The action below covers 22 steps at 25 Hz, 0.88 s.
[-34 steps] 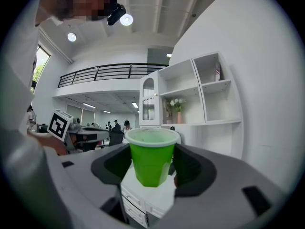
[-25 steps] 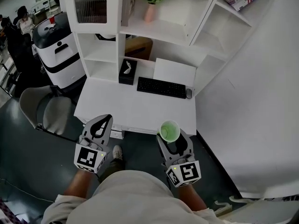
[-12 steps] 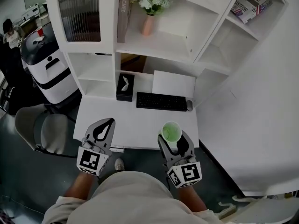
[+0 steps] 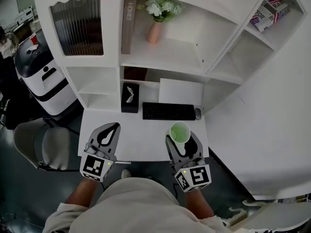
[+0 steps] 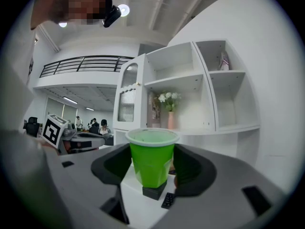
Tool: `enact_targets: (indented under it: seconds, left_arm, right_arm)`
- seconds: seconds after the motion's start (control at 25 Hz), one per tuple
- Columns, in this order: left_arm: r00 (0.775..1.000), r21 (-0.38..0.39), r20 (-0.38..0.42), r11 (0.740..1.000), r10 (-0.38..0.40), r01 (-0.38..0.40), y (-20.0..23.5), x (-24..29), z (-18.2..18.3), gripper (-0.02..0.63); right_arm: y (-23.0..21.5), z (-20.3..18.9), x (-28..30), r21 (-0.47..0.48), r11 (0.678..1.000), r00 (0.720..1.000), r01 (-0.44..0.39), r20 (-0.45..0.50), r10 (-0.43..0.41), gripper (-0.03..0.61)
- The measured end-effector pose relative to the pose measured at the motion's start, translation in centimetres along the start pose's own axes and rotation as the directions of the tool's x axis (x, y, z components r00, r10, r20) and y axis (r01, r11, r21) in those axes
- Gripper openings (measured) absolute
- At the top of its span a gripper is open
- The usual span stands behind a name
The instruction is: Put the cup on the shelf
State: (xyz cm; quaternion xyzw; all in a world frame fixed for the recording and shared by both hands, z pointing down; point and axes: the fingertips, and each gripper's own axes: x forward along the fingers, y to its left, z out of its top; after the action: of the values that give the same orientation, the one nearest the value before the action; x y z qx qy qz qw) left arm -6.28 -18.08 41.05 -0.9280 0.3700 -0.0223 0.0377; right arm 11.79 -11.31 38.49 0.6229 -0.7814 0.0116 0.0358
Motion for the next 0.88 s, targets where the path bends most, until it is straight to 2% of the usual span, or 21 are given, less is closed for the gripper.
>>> enact_targets:
  seconds: [0.2,0.4,0.88]
  left_arm:
    - [1.0,-0.019,0.005,1.0,-0.004,0.005,0.8,1.6,0.3,0.002]
    - [1.0,-0.014,0.009,1.0,0.024,-0.024,1.4,2.8,0.5,0.002]
    - [0.995,-0.02,0.005,0.995,0.097,-0.097,2.5,4.3,0.6,0.002]
  right_arm:
    - [-1.1,0.6,2.0,-0.005,1.0,1.0,-0.003,0.002,0.003,0.281]
    - [-2.7,1.4,4.2,-0.015,0.999,0.999,-0.034,0.009,0.034,0.281]
    - [-7.2,6.5,11.7,-0.053,0.992,0.992,-0.115,0.051,0.118,0.281]
